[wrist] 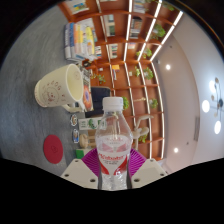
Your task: Pour water
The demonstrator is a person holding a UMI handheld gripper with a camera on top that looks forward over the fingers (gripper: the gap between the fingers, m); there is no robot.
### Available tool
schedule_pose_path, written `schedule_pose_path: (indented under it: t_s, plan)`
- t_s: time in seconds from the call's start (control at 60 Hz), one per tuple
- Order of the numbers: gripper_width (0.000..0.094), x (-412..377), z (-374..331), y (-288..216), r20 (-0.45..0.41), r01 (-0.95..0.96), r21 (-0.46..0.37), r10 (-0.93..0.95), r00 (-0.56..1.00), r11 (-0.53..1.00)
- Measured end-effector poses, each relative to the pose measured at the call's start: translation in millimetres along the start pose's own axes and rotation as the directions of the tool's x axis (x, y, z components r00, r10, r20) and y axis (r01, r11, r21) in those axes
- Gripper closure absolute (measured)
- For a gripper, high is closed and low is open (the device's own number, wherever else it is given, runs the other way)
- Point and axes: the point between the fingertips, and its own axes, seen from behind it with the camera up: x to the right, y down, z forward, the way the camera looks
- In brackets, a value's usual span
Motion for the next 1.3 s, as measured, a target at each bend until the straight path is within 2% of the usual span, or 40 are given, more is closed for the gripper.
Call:
schedule_pose_path:
  t_s: [0.133, 0.267, 0.317, 0.533, 0.717, 0.8, 0.867, 0.95, 1.017, 1.083, 1.183, 1.3]
  plan:
    - [0.0580, 9.8, 15.5, -25.4, -0.042, 0.285, 0.001, -0.284, 0.958, 0.959]
    - [0.0562, 15.7, 32.2, -42.8, -0.091, 0.528, 0.001, -0.525, 0.846, 0.850]
    - [0.0563, 16.6, 35.6, -51.1, -0.107, 0.575, 0.018, -0.570, 0.815, 0.818]
    - [0.0562, 24.8, 38.3, -79.2, -0.200, 0.754, -0.002, -0.739, 0.643, 0.657]
    - [0.0560, 18.3, 36.9, -75.6, -0.184, 0.724, -0.002, -0.712, 0.677, 0.689]
    - [0.0560, 23.4, 34.8, -73.4, -0.184, 0.634, 0.028, -0.619, 0.763, 0.773]
    - [0.0560, 28.7, 31.0, -66.8, -0.160, 0.484, 0.053, -0.471, 0.868, 0.874]
    - [0.0561, 25.0, 26.4, -48.7, -0.060, 0.171, 0.070, -0.167, 0.984, 0.983]
    - [0.0561, 17.2, 22.5, -35.7, 0.029, -0.114, 0.039, 0.112, 0.993, 0.993]
    - [0.0559, 5.3, 21.3, -29.6, 0.118, -0.371, 0.039, 0.364, 0.924, 0.928]
    - [0.0561, -13.8, 24.5, -41.2, 0.227, -0.678, 0.037, 0.655, 0.721, 0.734]
    - [0.0560, -27.6, 29.1, -36.7, 0.281, -0.882, -0.019, 0.849, 0.448, 0.471]
